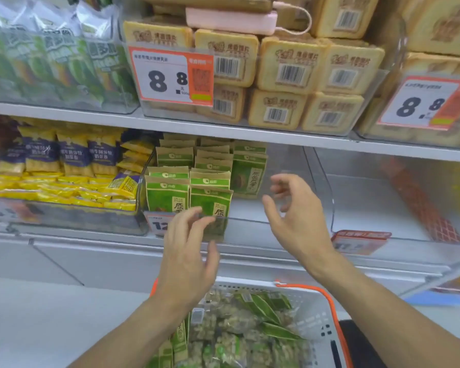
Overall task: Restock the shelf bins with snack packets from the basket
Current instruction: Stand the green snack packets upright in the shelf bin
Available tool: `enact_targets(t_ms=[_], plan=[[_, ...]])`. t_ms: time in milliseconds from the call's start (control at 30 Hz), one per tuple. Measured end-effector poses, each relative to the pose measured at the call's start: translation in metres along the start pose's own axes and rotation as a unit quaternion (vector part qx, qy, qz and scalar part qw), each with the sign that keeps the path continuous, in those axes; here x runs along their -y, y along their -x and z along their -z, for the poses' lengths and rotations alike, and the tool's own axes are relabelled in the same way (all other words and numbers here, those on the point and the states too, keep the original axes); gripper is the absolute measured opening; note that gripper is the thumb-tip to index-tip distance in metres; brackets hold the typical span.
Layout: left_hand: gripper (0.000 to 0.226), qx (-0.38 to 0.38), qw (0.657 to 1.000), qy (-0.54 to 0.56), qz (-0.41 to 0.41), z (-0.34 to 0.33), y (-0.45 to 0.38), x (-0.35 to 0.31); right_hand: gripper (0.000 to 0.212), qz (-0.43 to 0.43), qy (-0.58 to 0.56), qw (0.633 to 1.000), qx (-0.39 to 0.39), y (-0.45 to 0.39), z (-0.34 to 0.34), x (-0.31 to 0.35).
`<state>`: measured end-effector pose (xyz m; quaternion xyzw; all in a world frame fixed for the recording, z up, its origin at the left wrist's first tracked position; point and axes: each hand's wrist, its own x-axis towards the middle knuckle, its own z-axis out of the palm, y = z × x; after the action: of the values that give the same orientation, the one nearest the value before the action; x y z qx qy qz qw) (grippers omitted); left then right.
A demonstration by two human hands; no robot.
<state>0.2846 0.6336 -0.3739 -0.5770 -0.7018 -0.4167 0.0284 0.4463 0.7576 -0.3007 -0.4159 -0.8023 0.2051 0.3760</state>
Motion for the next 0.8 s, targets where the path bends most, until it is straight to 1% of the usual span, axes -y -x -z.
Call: enact_targets(t_ms=[33, 67, 100, 167, 233, 300, 367, 433, 533, 600, 667, 700, 767, 800], plan=[[0.033, -0.009, 1.0, 0.019, 0.003, 0.0, 0.002, -0.003, 0.026, 0.025, -0.008, 1.0, 0.015, 0.022, 0.001, 0.001], [0.027, 0.001, 0.999, 0.037, 0.018, -0.002, 0.006, -0.006, 0.021, 0.031, -0.013, 0.998, 0.048, 0.045, -0.002, -0.003], [0.024, 0.031, 0.998, 0.045, 0.043, -0.006, 0.011, -0.006, 0.017, 0.016, -0.015, 0.995, 0.099, 0.068, -0.01, -0.012], [0.022, 0.135, 0.984, 0.03, 0.113, -0.022, 0.034, 0.004, 0.011, -0.059, -0.01, 0.975, 0.215, 0.114, -0.032, -0.041], [0.02, 0.238, 0.958, -0.008, 0.16, -0.041, 0.069, 0.021, 0.01, -0.143, 0.008, 0.944, 0.297, 0.157, -0.056, -0.077], [0.014, 0.315, 0.92, -0.007, 0.234, -0.055, 0.11, 0.03, 0.016, -0.217, 0.05, 0.911, 0.346, 0.194, -0.073, -0.109], [0.011, 0.358, 0.871, 0.014, 0.336, -0.064, 0.156, 0.032, 0.03, -0.247, 0.117, 0.879, 0.391, 0.226, -0.081, -0.133], [0.01, 0.391, 0.829, 0.013, 0.399, -0.069, 0.198, 0.026, 0.044, -0.269, 0.167, 0.843, 0.436, 0.247, -0.08, -0.146], [0.023, 0.453, 0.754, 0.05, 0.473, -0.075, 0.234, 0.015, 0.059, -0.333, 0.137, 0.788, 0.5, 0.257, -0.076, -0.151], [0.028, 0.481, 0.725, 0.06, 0.489, -0.08, 0.24, 0.008, 0.061, -0.358, 0.12, 0.76, 0.53, 0.263, -0.074, -0.155], [0.031, 0.485, 0.716, 0.069, 0.496, -0.085, 0.241, 0.005, 0.052, -0.361, 0.128, 0.753, 0.535, 0.273, -0.073, -0.157], [0.032, 0.483, 0.716, 0.073, 0.499, -0.088, 0.241, 0.004, 0.045, -0.359, 0.134, 0.763, 0.521, 0.279, -0.071, -0.158], [0.033, 0.473, 0.713, 0.086, 0.511, -0.092, 0.242, 0.007, 0.029, -0.343, 0.149, 0.808, 0.456, 0.285, -0.066, -0.161], [0.031, 0.472, 0.707, 0.092, 0.518, -0.092, 0.241, 0.006, 0.024, -0.336, 0.151, 0.829, 0.42, 0.284, -0.061, -0.163]])
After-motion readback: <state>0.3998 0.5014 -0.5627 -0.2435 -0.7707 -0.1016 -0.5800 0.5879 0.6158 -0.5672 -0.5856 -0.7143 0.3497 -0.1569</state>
